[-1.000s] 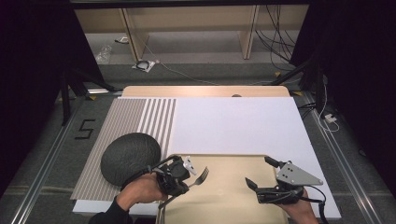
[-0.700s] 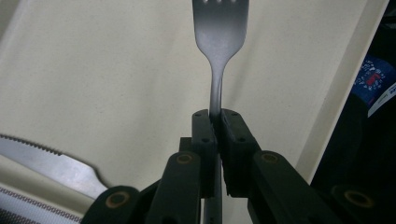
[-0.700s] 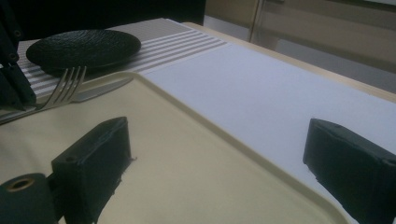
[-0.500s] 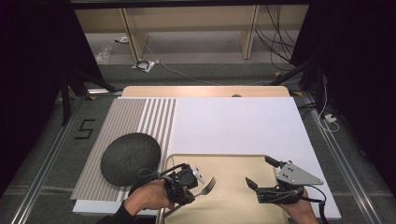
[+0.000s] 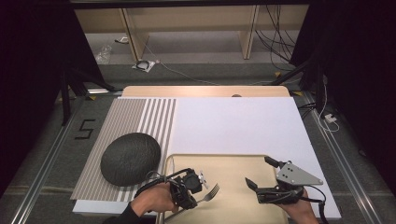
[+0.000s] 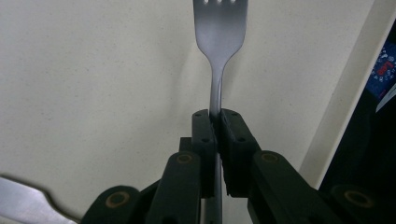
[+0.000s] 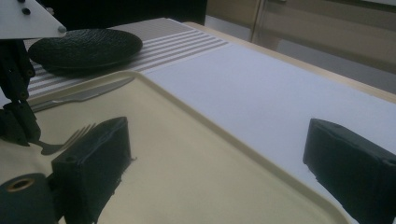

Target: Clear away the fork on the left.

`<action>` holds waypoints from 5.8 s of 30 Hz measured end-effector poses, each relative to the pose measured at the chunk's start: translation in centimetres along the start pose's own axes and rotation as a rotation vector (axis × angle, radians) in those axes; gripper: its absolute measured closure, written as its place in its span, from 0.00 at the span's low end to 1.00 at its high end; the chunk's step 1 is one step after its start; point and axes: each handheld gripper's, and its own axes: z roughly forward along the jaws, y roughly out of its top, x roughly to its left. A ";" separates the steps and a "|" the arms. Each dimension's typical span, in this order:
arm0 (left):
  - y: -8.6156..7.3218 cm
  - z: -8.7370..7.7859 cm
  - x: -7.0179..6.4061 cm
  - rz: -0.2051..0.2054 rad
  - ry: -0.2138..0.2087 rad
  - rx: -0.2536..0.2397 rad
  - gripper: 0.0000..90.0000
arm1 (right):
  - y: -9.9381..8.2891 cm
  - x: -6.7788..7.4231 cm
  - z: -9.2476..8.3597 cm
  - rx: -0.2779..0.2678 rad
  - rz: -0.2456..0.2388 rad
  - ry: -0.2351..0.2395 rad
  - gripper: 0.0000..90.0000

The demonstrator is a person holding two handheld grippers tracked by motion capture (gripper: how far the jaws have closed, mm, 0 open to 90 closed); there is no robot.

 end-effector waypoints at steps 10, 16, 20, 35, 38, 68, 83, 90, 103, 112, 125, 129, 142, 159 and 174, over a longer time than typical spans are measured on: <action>0.2 1.3 0.2 -0.011 -0.005 0.020 0.94 | 0.0 0.1 0.0 0.002 -0.002 0.003 0.09; 0.3 1.7 0.2 -0.009 0.000 0.028 0.93 | 0.0 0.1 0.0 0.002 -0.004 0.005 0.09; 0.3 1.8 0.2 -0.007 0.002 0.028 0.93 | 0.0 0.1 0.0 0.009 -0.006 0.003 0.09; 0.4 0.4 -0.3 0.039 0.020 -0.097 0.62 | 0.0 0.2 0.0 0.002 -0.009 0.009 0.09; 0.4 0.3 -0.4 0.052 0.043 -0.118 0.68 | 0.0 0.1 0.0 0.004 -0.010 0.010 0.09; 0.5 2.7 -1.2 0.153 0.078 -0.106 0.99 | 0.0 0.1 0.0 0.005 -0.011 0.009 0.09; 0.2 2.7 -0.3 0.114 0.101 -0.137 0.99 | 0.0 0.2 -0.1 0.003 -0.006 0.010 0.09; -0.1 2.5 0.4 0.094 0.109 -0.146 0.99 | 0.0 0.2 -0.1 0.003 -0.007 0.010 0.09; -0.6 2.3 1.5 0.041 0.096 -0.163 0.99 | 0.0 0.1 -0.1 -0.003 -0.003 0.012 0.09; -1.1 2.0 2.5 0.018 0.100 -0.167 0.99 | 0.0 0.0 -0.2 -0.020 0.028 0.028 0.09; -1.9 1.7 3.7 -0.024 0.108 -0.174 0.99 | 0.1 -0.1 -0.3 -0.025 0.032 0.025 0.09; -2.0 1.6 3.9 -0.029 0.113 -0.172 0.99 | 0.0 -0.1 -0.3 -0.025 0.029 0.024 0.09; -3.2 1.2 5.1 -0.073 0.120 -0.194 0.99 | 0.0 -0.1 -0.3 -0.027 0.030 0.025 0.09; -4.2 0.9 5.6 -0.107 0.139 -0.196 0.99 | 0.0 0.0 -0.2 -0.026 0.029 0.026 0.09; -4.6 0.8 5.9 -0.125 0.144 -0.191 0.99 | 0.0 0.0 -0.2 -0.025 0.026 0.027 0.09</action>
